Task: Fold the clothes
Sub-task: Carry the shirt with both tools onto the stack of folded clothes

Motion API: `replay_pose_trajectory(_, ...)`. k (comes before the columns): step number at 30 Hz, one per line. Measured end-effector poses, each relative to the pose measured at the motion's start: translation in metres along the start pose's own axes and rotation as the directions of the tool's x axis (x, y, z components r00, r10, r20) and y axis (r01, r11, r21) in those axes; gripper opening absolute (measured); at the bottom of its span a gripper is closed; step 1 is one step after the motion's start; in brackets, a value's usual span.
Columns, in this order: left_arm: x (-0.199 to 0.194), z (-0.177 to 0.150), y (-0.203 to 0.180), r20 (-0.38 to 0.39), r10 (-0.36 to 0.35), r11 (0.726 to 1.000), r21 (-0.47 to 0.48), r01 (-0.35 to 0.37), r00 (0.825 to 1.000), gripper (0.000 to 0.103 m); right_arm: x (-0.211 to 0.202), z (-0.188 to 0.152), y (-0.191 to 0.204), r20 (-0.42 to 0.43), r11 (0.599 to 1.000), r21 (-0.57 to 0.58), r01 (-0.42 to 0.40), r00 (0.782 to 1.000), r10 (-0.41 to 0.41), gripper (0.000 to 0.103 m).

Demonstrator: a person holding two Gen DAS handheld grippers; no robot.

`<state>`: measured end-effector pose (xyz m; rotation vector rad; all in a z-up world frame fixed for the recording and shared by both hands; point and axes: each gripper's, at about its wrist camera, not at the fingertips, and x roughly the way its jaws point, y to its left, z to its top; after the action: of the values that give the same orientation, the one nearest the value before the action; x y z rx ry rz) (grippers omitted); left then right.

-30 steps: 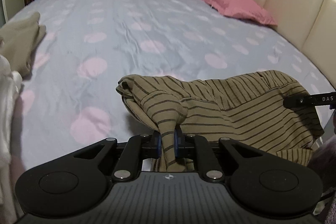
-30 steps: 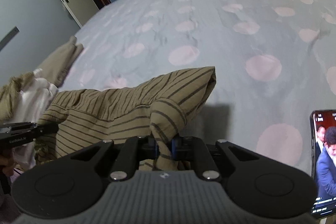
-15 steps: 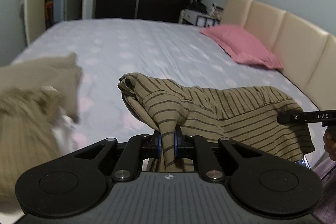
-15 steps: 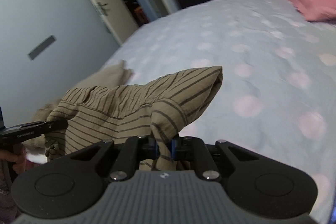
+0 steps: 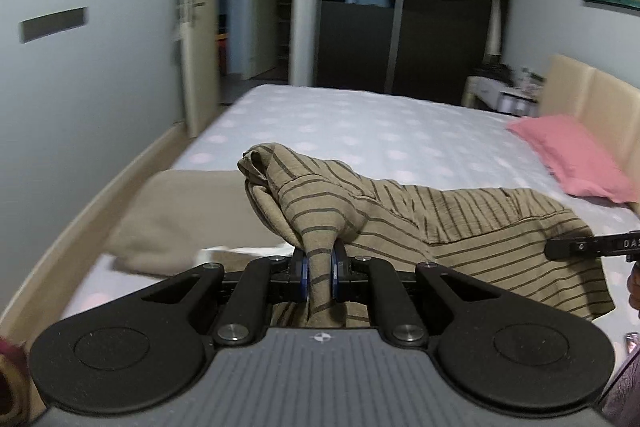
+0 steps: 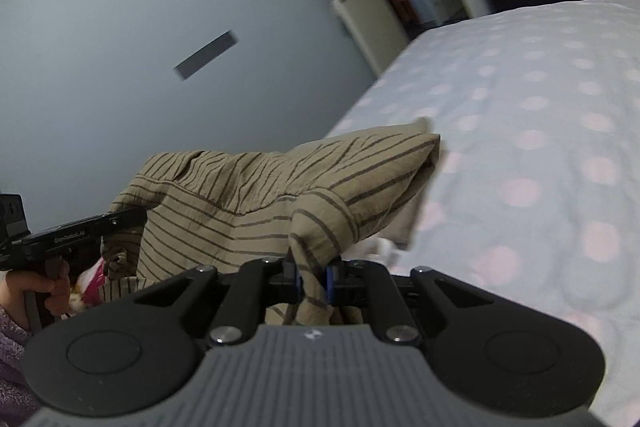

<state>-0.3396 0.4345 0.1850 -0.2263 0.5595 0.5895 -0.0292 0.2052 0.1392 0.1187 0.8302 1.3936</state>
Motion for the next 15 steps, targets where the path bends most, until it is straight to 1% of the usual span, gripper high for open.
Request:
replay_pose_trajectory(5, 0.013, 0.002, 0.037, -0.046, 0.066, 0.998, -0.01, -0.067, 0.997, 0.008, 0.054, 0.012, 0.028, -0.065, 0.999, -0.009, -0.042, 0.997, 0.041, 0.012)
replay_pose_trajectory(9, 0.025, 0.003, 0.067, -0.084, 0.114, 0.993, -0.017, -0.116, 0.99, 0.008, 0.094, 0.017, 0.033, -0.104, 0.999, -0.013, -0.051, 0.993, 0.049, 0.012)
replay_pose_trajectory(15, 0.062, -0.023, 0.109, -0.165, 0.113, 0.991, -0.054, -0.123, 0.98, 0.008, 0.136, 0.011, 0.027, -0.154, 1.0, 0.0, -0.028, 0.988, 0.028, 0.012)
